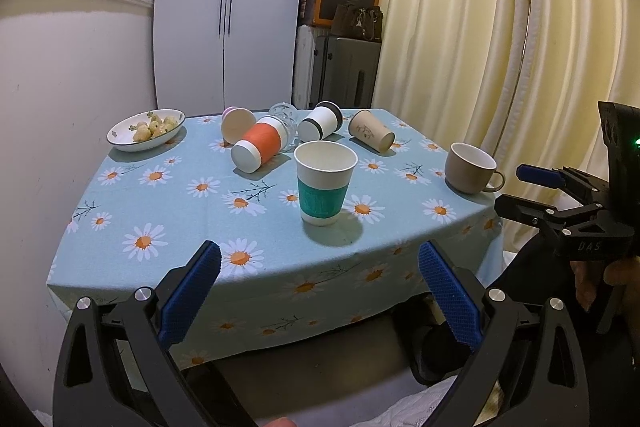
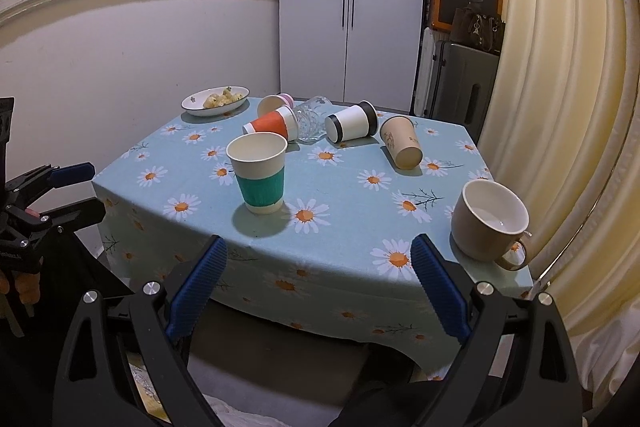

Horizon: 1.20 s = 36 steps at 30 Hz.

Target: Flip cup upright

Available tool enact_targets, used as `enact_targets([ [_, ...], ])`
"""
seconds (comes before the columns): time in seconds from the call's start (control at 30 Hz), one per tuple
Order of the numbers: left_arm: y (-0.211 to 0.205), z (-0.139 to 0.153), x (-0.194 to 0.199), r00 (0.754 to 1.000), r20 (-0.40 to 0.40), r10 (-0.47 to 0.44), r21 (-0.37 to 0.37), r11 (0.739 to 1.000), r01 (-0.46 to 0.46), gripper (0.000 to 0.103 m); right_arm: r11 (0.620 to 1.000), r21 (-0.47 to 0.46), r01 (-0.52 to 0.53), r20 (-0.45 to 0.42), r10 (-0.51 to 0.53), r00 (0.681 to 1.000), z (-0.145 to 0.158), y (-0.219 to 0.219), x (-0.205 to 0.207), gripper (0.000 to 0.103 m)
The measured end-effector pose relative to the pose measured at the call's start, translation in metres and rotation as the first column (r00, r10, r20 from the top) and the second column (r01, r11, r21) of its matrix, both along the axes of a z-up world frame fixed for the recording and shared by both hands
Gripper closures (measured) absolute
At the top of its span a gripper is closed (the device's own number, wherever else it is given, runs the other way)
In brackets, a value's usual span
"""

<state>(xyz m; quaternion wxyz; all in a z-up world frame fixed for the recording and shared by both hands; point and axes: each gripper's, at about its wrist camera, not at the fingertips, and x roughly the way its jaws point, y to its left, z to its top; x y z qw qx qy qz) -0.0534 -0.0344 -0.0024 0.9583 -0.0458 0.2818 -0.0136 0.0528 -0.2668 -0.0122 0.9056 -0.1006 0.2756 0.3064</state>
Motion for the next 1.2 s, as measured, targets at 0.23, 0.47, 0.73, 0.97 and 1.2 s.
enact_targets([
  [0.23, -0.0003, 0.0001, 0.0003, 1.000, 0.000, -0.004, -0.006, 1.000, 0.004, 0.006, 1.000, 0.002, 0.004, 0.008, -0.004, 1.000, -0.0001, -0.0004, 0.0001, 0.011],
  [0.47, -0.0020, -0.0005, 0.0005, 1.000, -0.005, -0.009, -0.002, 1.000, 0.009, 0.006, 1.000, -0.006, 0.002, 0.008, -0.002, 1.000, -0.0006, 0.0017, -0.0001, 0.011],
  [0.73, -0.0021, -0.0006, 0.0002, 1.000, -0.005, -0.010, -0.005, 1.000, 0.010, 0.006, 1.000, -0.008, -0.001, 0.007, 0.001, 1.000, -0.0006, 0.0026, -0.0007, 0.011],
  [0.97, -0.0024, -0.0010, 0.0003, 1.000, -0.008, -0.011, -0.003, 1.000, 0.011, 0.006, 1.000, -0.015, -0.005, 0.009, 0.005, 1.000, -0.0021, 0.0030, -0.0011, 0.011],
  [1.2, -0.0032, -0.0009, 0.0001, 1.000, -0.008, -0.011, 0.001, 1.000, 0.011, 0.006, 1.000, -0.016, -0.006, 0.011, 0.006, 1.000, -0.0021, 0.0028, -0.0012, 0.011],
])
